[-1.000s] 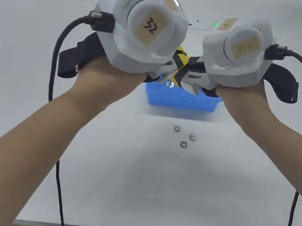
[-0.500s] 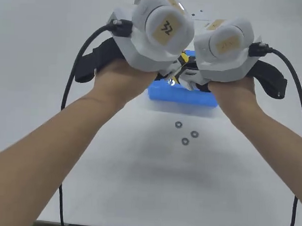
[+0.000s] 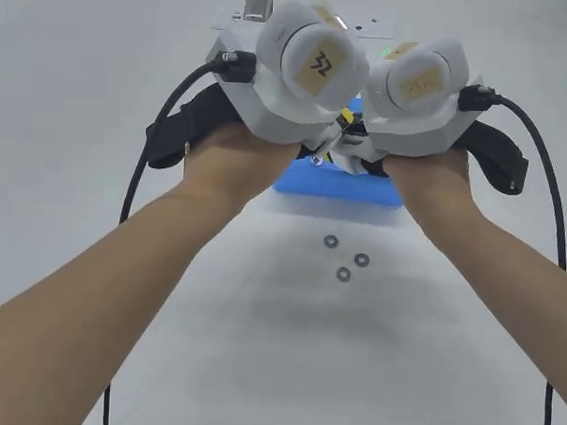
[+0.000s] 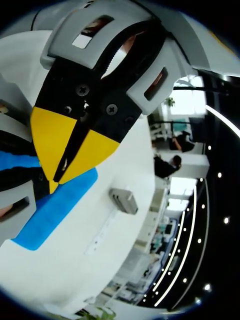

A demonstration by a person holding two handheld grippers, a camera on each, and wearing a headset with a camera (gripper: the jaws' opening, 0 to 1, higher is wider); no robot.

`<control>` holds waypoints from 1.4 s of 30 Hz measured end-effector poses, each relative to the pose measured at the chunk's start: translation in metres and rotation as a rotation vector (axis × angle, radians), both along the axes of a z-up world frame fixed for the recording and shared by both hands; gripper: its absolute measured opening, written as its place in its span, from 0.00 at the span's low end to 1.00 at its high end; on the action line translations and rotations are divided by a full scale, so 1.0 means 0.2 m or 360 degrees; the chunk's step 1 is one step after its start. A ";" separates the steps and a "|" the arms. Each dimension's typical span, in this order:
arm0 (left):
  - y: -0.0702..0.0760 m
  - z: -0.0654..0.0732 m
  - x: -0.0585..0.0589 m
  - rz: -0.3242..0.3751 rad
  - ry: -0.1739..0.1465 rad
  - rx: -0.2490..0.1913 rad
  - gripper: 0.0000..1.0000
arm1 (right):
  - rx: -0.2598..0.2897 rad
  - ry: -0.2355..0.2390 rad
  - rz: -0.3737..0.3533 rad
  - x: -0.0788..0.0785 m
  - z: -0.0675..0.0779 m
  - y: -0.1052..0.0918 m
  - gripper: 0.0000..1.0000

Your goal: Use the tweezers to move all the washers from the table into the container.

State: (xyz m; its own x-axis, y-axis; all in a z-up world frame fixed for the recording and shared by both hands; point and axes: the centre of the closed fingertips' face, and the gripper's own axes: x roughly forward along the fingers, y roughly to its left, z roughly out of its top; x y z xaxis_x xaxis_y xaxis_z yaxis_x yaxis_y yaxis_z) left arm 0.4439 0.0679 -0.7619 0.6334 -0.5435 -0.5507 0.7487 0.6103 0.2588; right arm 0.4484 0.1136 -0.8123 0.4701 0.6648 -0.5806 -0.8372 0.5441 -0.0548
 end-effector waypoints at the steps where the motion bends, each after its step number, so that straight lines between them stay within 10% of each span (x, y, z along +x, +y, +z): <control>1: 0.00 0.00 -0.01 -0.0003 -0.0004 0.0007 0.00 | -0.0005 -0.0006 0.0001 0.00 0.00 0.00 0.03; 18: 0.00 0.22 -0.10 0.0006 -0.0095 -0.0146 0.00 | 0.0065 -0.0154 -0.0023 -0.03 0.20 -0.02 0.04; 27: -0.03 0.38 -0.25 -0.0091 -0.0165 -0.0169 0.00 | 0.0215 -0.0201 -0.0042 -0.17 0.37 -0.04 0.04; 42: -0.06 0.30 -0.42 -0.0225 -0.0045 -0.0181 0.00 | 0.0218 -0.0101 -0.0020 -0.38 0.29 -0.07 0.05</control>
State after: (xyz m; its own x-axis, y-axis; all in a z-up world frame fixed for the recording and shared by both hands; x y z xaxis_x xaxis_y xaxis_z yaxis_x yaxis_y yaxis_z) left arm 0.3599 0.0562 -0.7024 0.5609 -0.6860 -0.4635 0.8224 0.5263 0.2162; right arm 0.3731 0.1005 -0.7542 0.5117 0.7297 -0.4535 -0.8275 0.5605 -0.0319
